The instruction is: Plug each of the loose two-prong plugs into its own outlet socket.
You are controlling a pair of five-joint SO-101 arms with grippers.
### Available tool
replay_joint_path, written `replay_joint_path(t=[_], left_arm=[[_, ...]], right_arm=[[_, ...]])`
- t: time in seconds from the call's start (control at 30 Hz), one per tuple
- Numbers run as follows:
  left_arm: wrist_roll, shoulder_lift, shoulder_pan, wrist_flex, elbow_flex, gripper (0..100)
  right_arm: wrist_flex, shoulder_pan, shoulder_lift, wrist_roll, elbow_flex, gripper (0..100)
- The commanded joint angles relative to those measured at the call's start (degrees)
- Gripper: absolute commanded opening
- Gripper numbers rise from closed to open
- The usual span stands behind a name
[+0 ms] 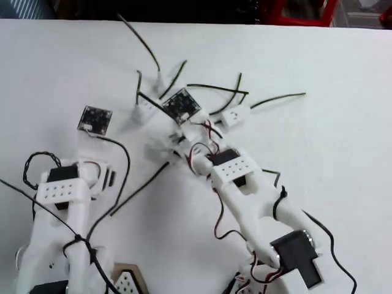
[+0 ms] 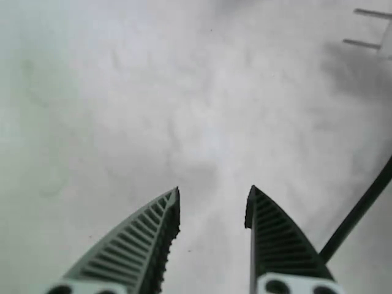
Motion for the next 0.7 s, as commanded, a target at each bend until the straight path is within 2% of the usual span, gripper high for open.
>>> replay_joint_path(t=[0.0,0.57,0.67], left_arm=[[0.18,-1.71,-0.57,-1.05,-0.35,19],[0.18,-1.63,-0.57,-1.05,-0.26,19],[0.18,-1.63,-0.57,-1.05,-0.26,19]], right_arm=[[-1.01,0.31,-0.22,0.53,-2.02,1.7],[2.15,2.33,0.4,-0.26,0.97,1.7],[2.15,2.59,0.4,-5.8,1.58,1.7]])
